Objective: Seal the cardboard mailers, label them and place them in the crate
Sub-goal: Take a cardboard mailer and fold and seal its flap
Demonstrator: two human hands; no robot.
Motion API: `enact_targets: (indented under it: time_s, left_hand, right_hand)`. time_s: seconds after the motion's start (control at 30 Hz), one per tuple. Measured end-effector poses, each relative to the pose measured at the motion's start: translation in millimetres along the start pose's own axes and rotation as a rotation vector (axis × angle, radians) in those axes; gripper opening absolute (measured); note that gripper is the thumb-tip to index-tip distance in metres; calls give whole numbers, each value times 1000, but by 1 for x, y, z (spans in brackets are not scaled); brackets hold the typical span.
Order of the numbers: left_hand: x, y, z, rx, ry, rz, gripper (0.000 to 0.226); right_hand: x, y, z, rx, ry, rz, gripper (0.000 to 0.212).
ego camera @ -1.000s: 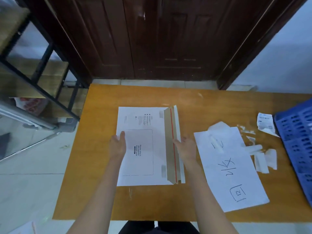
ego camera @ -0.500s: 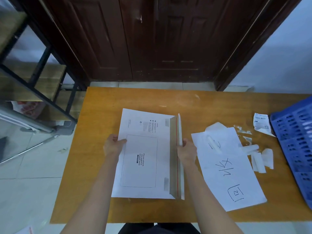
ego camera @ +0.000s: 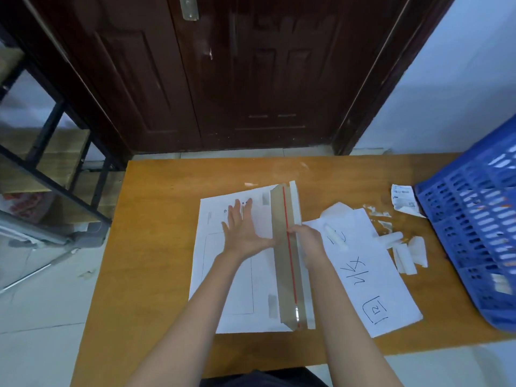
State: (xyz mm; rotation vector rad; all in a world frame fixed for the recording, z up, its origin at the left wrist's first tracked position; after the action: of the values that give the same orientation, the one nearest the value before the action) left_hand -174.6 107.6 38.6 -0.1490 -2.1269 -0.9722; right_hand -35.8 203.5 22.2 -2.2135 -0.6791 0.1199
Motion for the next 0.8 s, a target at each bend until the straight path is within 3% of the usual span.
enact_targets:
  time_s: [0.13, 0.23, 0.3, 0.4, 0.57, 0.8]
  left_hand:
    - [-5, -1, -2, -18, 27, 81, 106]
    - [-2, -6, -7, -37, 105, -67, 93]
    - [-3, -2, -12, -16, 109, -156, 97]
    - [-9, 9, -16, -18, 65, -95, 105]
    - [1, 13, -19, -49, 84, -48, 97]
    - [18, 44, -35, -206, 252, -68, 30]
  right_hand:
    - [8, -7, -4, 21, 47, 9, 2]
    - [13, -18, -10, 64, 78, 9, 11]
    - [12, -24, -12, 101, 72, 2, 10]
    - [9, -29, -17, 129, 76, -4, 12]
    - [4, -28, -19, 137, 73, -35, 6]
    - [-2, -34, -19, 233, 96, -224, 18]
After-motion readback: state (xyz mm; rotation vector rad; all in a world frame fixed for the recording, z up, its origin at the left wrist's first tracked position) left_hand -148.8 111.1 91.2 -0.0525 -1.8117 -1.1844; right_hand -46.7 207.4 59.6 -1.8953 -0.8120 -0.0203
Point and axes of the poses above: each hand's wrist, its own z-axis towards the middle knuckle, its own x-axis out of the back of the hand, y = z × x, the point moved 8 cm from there along z, towards the middle knuckle
